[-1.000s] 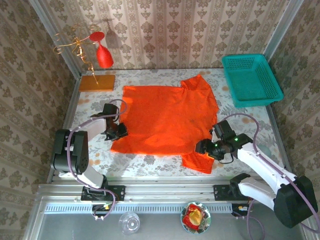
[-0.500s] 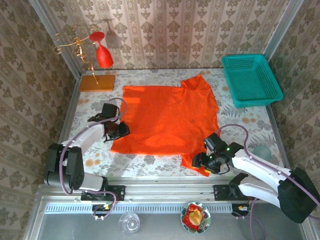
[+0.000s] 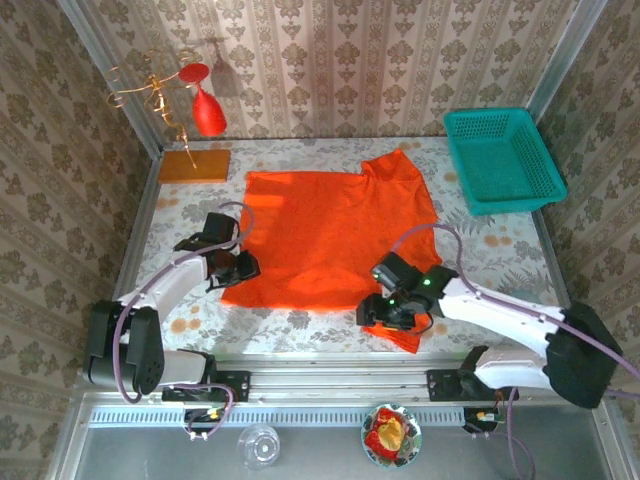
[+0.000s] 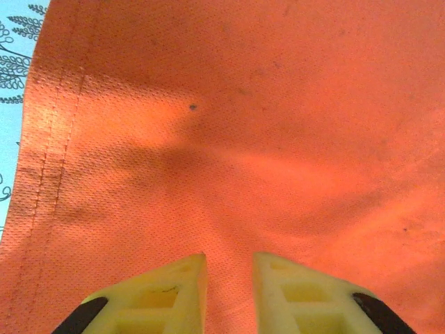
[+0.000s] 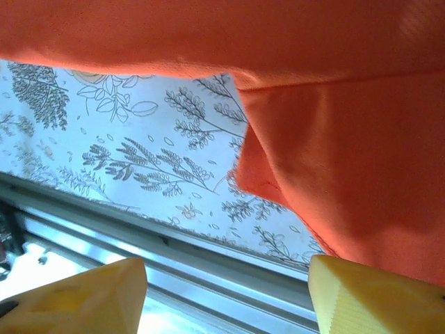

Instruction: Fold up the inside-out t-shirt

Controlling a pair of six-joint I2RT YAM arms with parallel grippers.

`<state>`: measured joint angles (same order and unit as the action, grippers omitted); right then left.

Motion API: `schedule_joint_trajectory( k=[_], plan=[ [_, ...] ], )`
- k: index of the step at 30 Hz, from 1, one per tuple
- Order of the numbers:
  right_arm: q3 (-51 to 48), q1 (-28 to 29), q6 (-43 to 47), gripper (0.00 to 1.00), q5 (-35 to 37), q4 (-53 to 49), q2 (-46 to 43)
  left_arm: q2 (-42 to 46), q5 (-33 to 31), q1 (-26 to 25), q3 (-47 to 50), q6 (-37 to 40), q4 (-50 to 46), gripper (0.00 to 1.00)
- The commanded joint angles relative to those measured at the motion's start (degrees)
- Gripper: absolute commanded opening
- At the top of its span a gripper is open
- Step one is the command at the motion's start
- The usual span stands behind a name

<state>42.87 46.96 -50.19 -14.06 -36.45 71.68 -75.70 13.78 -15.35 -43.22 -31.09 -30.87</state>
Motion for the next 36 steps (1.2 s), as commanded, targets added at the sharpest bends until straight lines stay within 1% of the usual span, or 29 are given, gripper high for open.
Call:
schedule_joint_trajectory(
  k=[1, 2, 5, 7, 13, 16, 20, 22, 25, 26, 27, 29, 30, 31, 36],
  plan=[
    [4.3, 3.2, 1.7, 0.54, 8.3, -4.8, 5.2, 1.3, -0.4, -0.4, 1.1, -1.4, -1.3, 0.25],
    [5.2, 4.2, 1.7, 0.49, 9.8, -5.4, 7.1, 1.4, -0.4, -0.4, 1.3, -1.4, -1.2, 0.25],
    [7.8, 6.6, 2.0, 0.39, 12.9, -6.7, 12.7, 1.3, -0.7, -0.5, 1.7, -1.3, -1.3, 0.25],
    [9.1, 7.7, 2.0, 0.36, 13.7, -6.8, 15.7, 1.3, -0.8, -0.5, 1.9, -0.9, -1.7, 0.25],
    [13.0, 10.8, 1.2, 0.30, 19.6, -10.0, 22.9, 2.3, -1.1, -0.5, 2.9, -0.2, -2.7, 0.25],
    [13.0, 11.3, 1.1, 0.26, 18.1, -8.1, 24.9, 2.5, -1.2, -0.4, 3.4, -0.1, -2.6, 0.25],
    [14.6, 12.6, 0.6, 0.12, 16.9, -7.5, 25.0, 2.3, -1.3, -0.5, 3.5, 0.2, -2.8, 0.25],
    [15.6, 12.9, 0.7, 0.07, 16.2, -7.7, 24.2, 2.2, -1.2, -0.4, 3.5, 0.2, -2.7, 0.25],
    [15.4, 12.9, 0.9, 0.02, 14.0, -6.7, 23.3, 2.0, -1.1, -0.5, 3.6, 0.1, -2.5, 0.25],
    [15.1, 12.9, 0.9, 0.02, 13.3, -6.2, 23.0, 1.9, -1.1, -0.5, 3.6, 0.1, -2.4, 0.25],
    [15.0, 12.8, 0.8, 0.05, 12.8, -5.9, 22.8, 1.8, -1.0, -0.5, 3.7, 0.0, -2.3, 0.25],
    [15.0, 12.7, 0.8, 0.21, 12.5, -6.3, 22.2, 1.4, -0.9, -0.5, 3.6, 0.1, -2.1, 0.25],
    [15.0, 12.6, 0.7, 0.27, 12.4, -6.6, 21.7, 1.1, -0.8, -0.5, 3.4, 0.1, -2.2, 0.25],
    [15.0, 12.5, 0.7, 0.30, 12.1, -6.6, 20.9, 0.9, -0.7, -0.5, 3.3, 0.1, -2.2, 0.25],
    [12.7, 11.2, -0.4, 0.37, 10.6, -4.5, 15.7, 0.6, -0.8, -0.6, 2.7, 0.3, -2.5, 0.25]
  ],
)
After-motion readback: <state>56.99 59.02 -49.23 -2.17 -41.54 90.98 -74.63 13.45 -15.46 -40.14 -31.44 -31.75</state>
